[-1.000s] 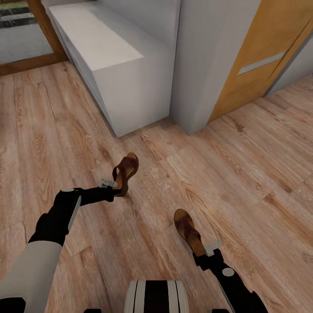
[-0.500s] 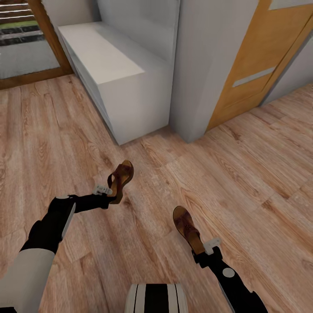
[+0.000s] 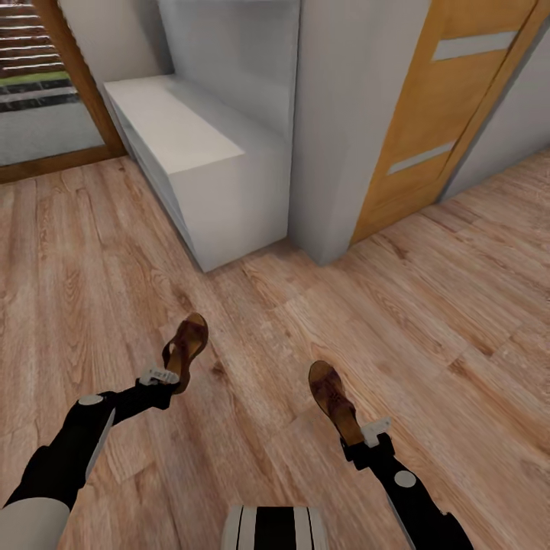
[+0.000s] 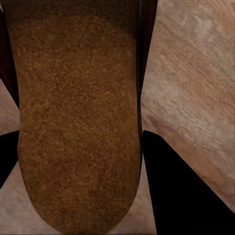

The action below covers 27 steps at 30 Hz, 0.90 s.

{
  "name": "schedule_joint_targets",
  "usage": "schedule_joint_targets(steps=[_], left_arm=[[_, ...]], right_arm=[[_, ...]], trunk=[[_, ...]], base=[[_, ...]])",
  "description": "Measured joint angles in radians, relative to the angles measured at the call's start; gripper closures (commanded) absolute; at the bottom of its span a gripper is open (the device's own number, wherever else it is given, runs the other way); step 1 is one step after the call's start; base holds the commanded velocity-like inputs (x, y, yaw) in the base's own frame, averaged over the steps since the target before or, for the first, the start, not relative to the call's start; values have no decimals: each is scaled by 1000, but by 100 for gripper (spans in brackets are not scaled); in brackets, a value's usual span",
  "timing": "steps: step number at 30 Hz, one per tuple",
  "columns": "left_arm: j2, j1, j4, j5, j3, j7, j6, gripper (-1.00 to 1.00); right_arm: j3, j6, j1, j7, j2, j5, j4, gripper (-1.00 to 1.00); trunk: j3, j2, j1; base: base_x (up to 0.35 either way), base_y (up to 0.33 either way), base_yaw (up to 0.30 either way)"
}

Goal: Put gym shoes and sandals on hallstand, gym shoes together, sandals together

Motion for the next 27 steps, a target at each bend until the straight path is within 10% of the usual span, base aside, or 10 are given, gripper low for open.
schedule_joint_targets(steps=[13, 27], left_arm=[[-10, 140, 102, 12, 142, 126, -245, 100], [-10, 183, 462, 20, 370, 208, -602, 100]], right_arm=[[-29, -33, 6, -3, -3, 0, 7, 100], [-175, -319, 25, -6, -6, 4, 230, 100]], trunk=[[68, 3, -6], [140, 6, -12]], base=[[0, 0, -181], [0, 0, -185]])
